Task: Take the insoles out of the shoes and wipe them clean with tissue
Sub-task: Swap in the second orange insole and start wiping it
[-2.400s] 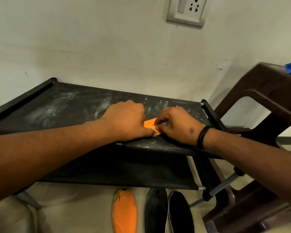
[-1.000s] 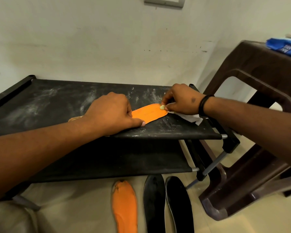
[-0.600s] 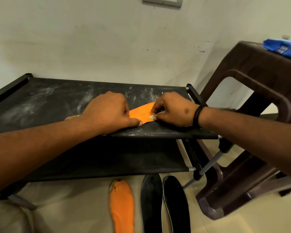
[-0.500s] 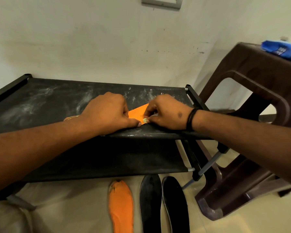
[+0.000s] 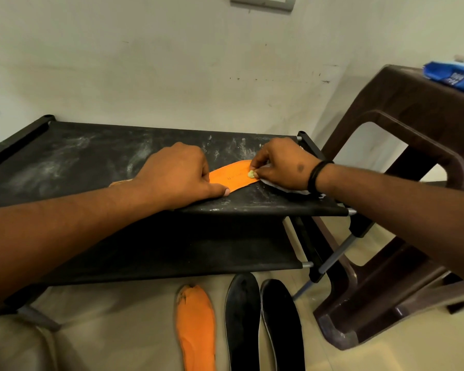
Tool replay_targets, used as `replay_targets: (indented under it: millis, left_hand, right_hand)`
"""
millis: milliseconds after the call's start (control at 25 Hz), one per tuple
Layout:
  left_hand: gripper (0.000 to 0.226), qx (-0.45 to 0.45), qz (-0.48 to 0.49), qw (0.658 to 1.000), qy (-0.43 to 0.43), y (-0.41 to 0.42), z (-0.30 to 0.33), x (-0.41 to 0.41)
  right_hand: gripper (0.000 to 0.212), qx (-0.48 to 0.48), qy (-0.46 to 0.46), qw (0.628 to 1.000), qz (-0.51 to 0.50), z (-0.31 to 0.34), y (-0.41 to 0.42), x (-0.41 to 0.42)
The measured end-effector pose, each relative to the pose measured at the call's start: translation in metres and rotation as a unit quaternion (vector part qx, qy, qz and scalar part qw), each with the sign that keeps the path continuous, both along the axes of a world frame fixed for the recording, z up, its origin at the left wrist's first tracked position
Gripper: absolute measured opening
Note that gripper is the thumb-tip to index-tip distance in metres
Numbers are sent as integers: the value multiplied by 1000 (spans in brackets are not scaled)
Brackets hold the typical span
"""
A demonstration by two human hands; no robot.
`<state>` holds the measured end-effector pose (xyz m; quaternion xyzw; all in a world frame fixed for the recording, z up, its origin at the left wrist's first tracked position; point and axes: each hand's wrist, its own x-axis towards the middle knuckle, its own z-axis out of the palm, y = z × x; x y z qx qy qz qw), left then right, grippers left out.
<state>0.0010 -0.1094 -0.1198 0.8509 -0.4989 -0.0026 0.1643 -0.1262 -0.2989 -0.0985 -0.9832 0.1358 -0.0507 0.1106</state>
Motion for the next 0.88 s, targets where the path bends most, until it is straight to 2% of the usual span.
replay_targets:
  millis: [160,360,560,880]
  left_hand:
    - [69,-6,2,1000,2,2,0,0]
    - [69,-4,-15,1000,3,3,0,-2]
    - [53,1,-17,1000,-16,2,0,-1]
    - [64,10,-7,1000,-20,0,-2,0]
  right_hand:
    - [21,4,-21,1000,0,-9,16,11]
    - [13,21,8,998,59,-5,24,-5]
    - [16,-2,5,1000,-20,0,1,-2]
    - [16,8,-32,998,-56,-3,-2,31]
